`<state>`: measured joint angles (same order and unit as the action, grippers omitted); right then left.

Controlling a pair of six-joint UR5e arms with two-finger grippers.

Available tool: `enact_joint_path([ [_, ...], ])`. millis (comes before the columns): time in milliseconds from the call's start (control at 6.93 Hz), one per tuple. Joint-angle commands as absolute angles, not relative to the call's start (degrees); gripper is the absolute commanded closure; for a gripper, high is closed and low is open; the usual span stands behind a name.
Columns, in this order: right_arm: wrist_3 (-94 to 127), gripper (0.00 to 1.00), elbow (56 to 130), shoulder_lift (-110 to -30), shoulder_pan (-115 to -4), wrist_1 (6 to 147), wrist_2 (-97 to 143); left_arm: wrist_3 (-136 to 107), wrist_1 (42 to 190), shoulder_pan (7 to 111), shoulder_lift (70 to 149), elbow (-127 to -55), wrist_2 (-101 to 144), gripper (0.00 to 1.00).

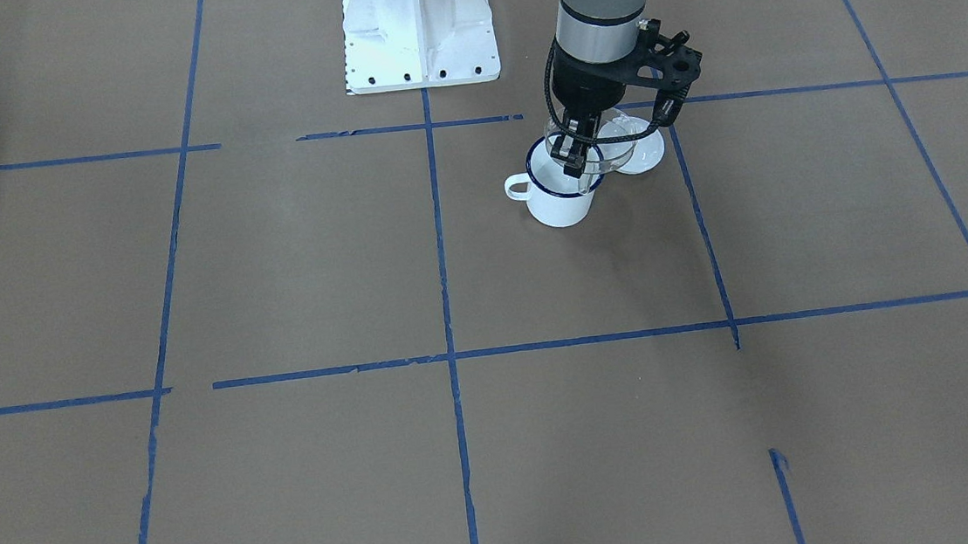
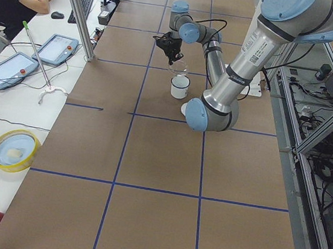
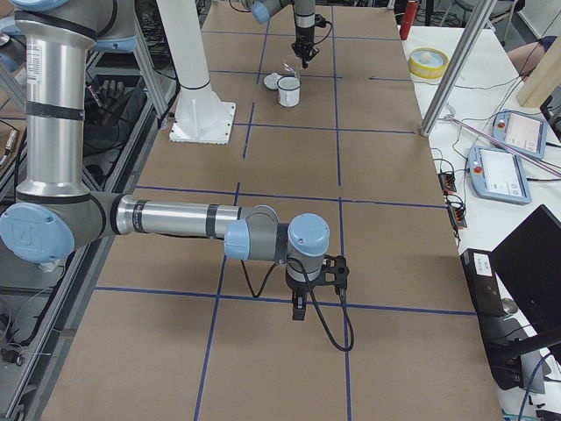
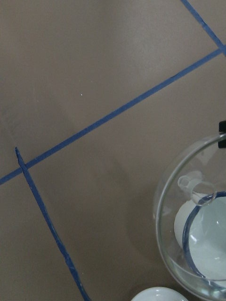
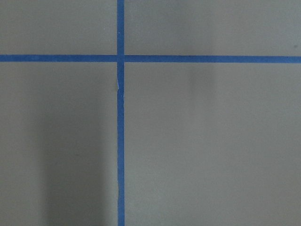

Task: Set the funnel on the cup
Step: 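Lift the funnel and carry it over the mug with the left gripper, then lower the funnel spout into the mug opening with the left gripper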

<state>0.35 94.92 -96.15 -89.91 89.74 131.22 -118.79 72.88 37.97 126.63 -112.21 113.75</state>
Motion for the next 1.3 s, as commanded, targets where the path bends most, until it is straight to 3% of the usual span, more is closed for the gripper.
enact_joint_path([
  [0,0.35,0.00,94.92,-96.15,-89.91,89.74,131.22,-116.56,72.95,37.27,126.56,-110.23,117.49,1.00],
  [1155,0.35,0.00,94.92,-96.15,-89.91,89.74,131.22,-108.39,73.48,33.93,127.00,-105.21,117.86,1.00],
])
